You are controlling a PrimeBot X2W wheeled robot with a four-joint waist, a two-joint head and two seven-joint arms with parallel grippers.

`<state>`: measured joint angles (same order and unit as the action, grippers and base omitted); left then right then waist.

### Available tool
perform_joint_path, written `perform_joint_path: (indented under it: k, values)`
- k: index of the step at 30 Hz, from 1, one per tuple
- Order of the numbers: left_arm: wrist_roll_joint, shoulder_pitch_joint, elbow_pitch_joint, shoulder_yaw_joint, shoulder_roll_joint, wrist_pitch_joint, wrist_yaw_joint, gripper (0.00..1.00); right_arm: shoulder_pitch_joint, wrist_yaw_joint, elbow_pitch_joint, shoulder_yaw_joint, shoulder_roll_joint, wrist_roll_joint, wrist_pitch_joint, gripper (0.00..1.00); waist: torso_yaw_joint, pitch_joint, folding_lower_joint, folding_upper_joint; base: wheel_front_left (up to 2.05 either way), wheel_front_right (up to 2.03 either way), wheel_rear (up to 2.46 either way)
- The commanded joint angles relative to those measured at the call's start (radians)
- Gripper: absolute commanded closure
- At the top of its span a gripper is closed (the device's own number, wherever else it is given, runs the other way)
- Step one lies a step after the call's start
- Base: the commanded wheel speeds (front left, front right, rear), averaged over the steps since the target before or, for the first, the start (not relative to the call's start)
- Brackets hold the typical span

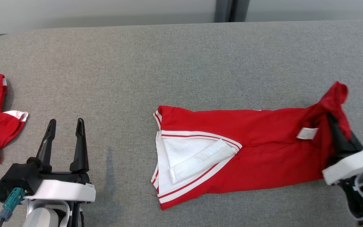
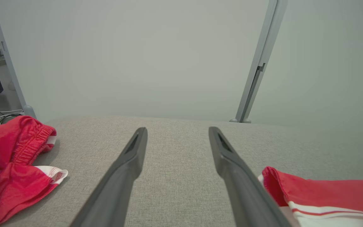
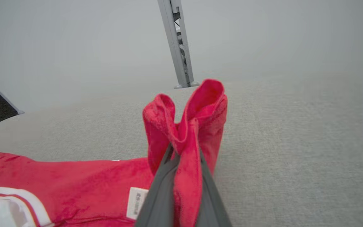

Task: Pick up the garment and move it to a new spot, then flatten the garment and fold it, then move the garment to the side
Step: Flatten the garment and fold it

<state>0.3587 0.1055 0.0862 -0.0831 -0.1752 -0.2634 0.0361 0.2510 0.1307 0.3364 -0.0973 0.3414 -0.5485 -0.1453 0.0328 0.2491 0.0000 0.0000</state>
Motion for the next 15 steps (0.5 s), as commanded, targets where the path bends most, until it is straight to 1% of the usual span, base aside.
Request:
perform_joint_path:
  k: [1,4,7,9,10,11,15]
  values:
    - [-0.009,-0.003,0.002,0.000,-0.001,-0.001,-0.006,0.00,0.002,0.000,-0.063,-0.027,-0.033,0.001,0.037,1.00,0.001,-0.002,0.0000,0.0000,0.00,0.00,0.00]
    - [-0.012,0.007,0.005,-0.005,0.003,-0.001,-0.011,0.00,0.020,0.000,-0.166,-0.089,-0.098,0.008,0.094,1.00,0.006,-0.002,0.0000,0.0000,0.00,0.00,0.00]
    - [-0.016,0.021,0.012,-0.013,0.007,-0.001,-0.014,0.00,0.042,0.000,-0.217,-0.179,-0.165,0.005,0.126,1.00,0.020,-0.001,0.0000,0.0000,0.00,0.00,0.00]
    - [-0.014,0.028,0.017,-0.016,0.012,-0.001,-0.017,0.00,0.054,0.000,-0.214,-0.245,-0.206,-0.009,0.137,1.00,0.034,-0.001,0.0000,0.0000,0.00,0.00,0.00]
    - [-0.015,0.032,0.022,-0.018,0.014,-0.001,-0.020,0.00,0.074,0.000,-0.194,-0.305,-0.229,-0.006,0.130,1.00,0.049,0.000,0.0000,0.0000,0.00,0.00,0.00]
    - [-0.014,0.033,0.024,-0.017,0.017,-0.001,-0.021,0.00,0.077,0.000,-0.180,-0.339,-0.244,-0.021,0.127,1.00,0.057,0.001,0.0000,0.0000,0.00,0.00,0.00]
    - [-0.017,0.037,0.032,-0.016,0.024,-0.001,-0.027,0.00,0.116,0.000,-0.098,-0.446,-0.271,-0.044,0.084,1.00,0.083,0.005,0.0000,0.0000,0.00,0.00,0.00]
